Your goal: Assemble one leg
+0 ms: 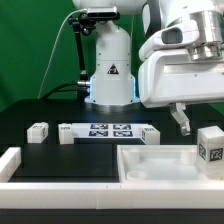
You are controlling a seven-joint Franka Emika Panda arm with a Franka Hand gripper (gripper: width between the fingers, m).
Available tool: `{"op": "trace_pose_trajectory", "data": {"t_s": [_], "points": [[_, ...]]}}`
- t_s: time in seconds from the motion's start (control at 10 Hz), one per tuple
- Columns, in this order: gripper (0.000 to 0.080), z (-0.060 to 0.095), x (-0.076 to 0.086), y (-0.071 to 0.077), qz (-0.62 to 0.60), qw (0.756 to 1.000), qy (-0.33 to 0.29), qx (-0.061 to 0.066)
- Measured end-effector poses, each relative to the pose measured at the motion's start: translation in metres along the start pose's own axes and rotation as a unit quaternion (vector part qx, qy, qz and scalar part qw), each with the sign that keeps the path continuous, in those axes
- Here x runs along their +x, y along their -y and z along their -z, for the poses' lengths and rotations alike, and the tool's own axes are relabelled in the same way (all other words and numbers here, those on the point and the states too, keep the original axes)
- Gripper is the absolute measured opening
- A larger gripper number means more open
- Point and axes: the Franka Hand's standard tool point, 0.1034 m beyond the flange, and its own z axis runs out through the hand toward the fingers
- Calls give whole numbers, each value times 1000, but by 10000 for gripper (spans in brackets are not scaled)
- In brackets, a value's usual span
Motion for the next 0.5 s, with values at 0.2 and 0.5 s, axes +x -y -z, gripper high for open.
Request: {"op": "trace_pose_trajectory", "data": {"t_s": [0.2,0.5], "points": [[649,-5,-3,-9,1,1000,9,-1],[649,-10,-11,1,-14,988,151,35]]}}
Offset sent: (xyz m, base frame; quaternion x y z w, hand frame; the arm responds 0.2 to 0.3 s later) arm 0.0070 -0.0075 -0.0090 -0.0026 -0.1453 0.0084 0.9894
